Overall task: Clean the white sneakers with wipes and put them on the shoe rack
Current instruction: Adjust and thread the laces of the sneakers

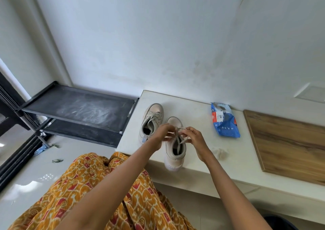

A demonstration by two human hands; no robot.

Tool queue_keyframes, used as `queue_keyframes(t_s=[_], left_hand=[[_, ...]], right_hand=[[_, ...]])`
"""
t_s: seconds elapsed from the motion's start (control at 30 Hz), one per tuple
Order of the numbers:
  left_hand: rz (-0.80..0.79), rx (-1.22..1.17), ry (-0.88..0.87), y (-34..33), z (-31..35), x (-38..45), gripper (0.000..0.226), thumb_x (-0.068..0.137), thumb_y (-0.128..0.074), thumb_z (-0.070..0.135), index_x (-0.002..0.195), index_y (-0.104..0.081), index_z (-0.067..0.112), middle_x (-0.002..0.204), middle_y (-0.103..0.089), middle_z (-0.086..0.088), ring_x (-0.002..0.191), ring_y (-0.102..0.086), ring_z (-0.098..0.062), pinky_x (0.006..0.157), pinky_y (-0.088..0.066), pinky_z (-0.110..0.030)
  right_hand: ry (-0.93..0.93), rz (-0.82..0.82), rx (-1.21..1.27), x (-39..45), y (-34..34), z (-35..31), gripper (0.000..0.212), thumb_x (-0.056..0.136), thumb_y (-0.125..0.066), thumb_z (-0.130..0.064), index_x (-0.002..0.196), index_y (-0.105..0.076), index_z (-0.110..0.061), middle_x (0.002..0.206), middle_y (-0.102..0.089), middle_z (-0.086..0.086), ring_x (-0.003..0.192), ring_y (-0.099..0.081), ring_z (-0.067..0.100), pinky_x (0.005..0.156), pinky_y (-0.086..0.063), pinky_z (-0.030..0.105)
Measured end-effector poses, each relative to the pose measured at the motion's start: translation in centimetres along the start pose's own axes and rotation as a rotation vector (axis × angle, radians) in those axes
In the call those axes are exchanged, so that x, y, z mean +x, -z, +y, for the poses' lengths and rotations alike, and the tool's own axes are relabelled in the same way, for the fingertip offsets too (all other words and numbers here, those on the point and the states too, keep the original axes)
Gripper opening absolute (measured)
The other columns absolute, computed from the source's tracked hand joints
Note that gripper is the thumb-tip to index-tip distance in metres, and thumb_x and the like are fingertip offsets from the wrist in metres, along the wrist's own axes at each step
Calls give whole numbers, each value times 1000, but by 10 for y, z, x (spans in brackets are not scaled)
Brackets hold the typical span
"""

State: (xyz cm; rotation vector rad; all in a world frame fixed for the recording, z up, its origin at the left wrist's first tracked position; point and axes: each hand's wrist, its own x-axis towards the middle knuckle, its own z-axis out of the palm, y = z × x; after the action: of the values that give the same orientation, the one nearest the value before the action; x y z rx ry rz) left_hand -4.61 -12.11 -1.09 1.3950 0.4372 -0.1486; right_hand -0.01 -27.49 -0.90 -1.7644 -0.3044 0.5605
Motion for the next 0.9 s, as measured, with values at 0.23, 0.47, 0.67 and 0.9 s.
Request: queue_keyframes(t_s=[0.23, 0.47, 0.67, 0.9], left_hand=[[-80, 278, -133, -9, 18, -2, 14, 93, -45, 10, 80, -49, 14, 76, -57, -3, 67, -53, -12, 61, -43, -22], [-117, -55, -58, -3, 22, -5, 13, 82, -45, 17, 71, -50, 13, 74, -56, -4, 70, -52, -15, 71, -44, -29], [-107, -222, -47, 5, 13, -3, 20, 92, -51, 14, 72, -53, 14, 63, -49, -1, 64, -49, -16, 70, -45, -31], [-55, -131, -39, 3, 41, 1, 33, 92, -55, 31, 64, -47, 16, 49, -38, 3, 46, -40, -13, 62, -41, -26]], right_hand=[[59, 21, -304, -4, -3, 0, 23, 86, -65, -30, 104, -62, -16, 91, -64, 0, 79, -57, 5, 66, -45, 14], [32, 67, -135, 10, -8, -5, 16, 93, -52, -25, 85, -62, -15, 93, -56, 9, 89, -55, 21, 78, -46, 28], [-27, -104, -151, 7, -3, -20, 43, 96, -36, -52, 80, -60, -21, 89, -61, 3, 84, -53, 14, 75, -43, 27], [41, -145, -203, 4, 7, -21, 52, 88, -31, -60, 72, -58, -19, 80, -58, 1, 81, -54, 15, 84, -42, 32]])
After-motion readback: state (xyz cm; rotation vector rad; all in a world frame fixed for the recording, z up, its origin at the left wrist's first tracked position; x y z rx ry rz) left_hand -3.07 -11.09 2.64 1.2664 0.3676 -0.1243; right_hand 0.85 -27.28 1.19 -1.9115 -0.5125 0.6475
